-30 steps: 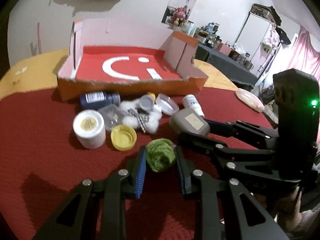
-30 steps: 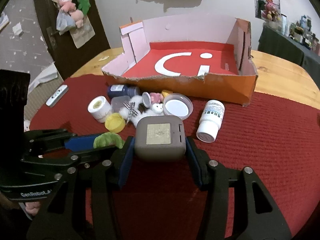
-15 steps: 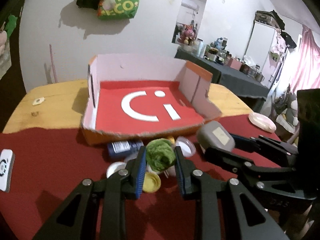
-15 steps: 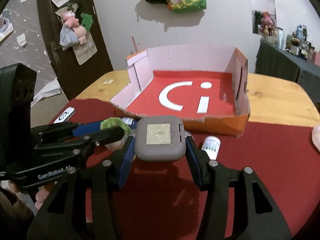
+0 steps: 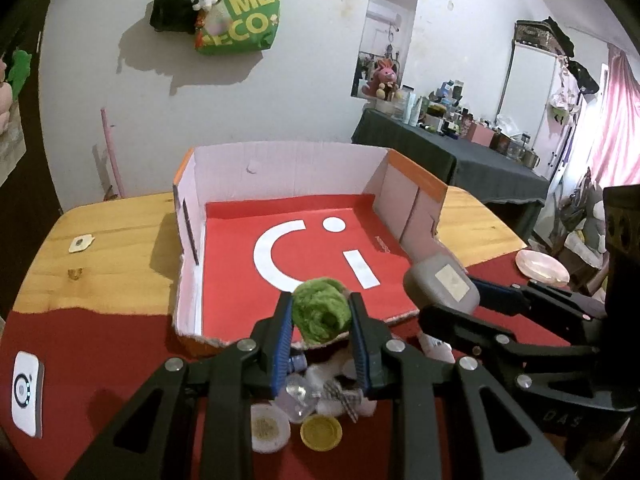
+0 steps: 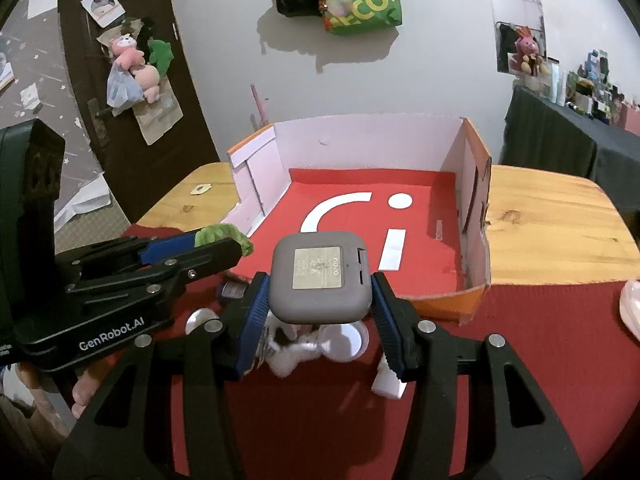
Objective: Organize objects
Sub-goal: 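Carry the green ball and grey case into the cardboard box with both grippers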
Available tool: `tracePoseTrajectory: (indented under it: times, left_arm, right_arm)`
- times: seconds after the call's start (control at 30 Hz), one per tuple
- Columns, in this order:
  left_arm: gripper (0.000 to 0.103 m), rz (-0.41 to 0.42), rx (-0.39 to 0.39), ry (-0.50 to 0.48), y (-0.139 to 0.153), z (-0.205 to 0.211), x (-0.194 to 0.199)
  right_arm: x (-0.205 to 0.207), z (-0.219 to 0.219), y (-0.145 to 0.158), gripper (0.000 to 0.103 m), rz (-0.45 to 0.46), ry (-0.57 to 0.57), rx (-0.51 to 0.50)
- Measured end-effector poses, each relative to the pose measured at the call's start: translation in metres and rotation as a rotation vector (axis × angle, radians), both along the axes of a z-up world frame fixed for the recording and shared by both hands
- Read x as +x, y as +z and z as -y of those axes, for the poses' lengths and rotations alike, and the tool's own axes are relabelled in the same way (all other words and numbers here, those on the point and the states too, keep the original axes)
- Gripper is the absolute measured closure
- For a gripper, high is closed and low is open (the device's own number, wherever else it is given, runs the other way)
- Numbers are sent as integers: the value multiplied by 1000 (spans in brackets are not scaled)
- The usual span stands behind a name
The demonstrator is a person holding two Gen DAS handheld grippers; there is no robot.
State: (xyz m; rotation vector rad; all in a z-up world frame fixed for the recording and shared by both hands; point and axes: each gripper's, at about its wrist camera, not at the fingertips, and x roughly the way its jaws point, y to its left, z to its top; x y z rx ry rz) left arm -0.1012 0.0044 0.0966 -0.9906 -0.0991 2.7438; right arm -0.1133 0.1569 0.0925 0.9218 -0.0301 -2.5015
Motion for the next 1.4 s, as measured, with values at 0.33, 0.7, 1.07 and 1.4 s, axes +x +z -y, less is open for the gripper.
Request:
tracePoseTrajectory:
  times: [0.33, 0.7, 1.07, 1.4]
  left_arm:
    - [75, 46, -10, 17, -3, 5, -33]
    - [75, 141, 14, 36, -15, 18, -79]
    - [75, 252, -22, 41, -41, 20, -120]
    - [75, 299, -34, 38, -54, 21, -130]
  right_arm:
    - [-31, 2, 3, 54, 38, -2, 11]
    - [-84, 2, -4, 54, 112, -21, 39]
    - [-127, 12, -38, 54, 255, -33, 122]
    - [-137, 10, -54, 54, 307, -54, 166]
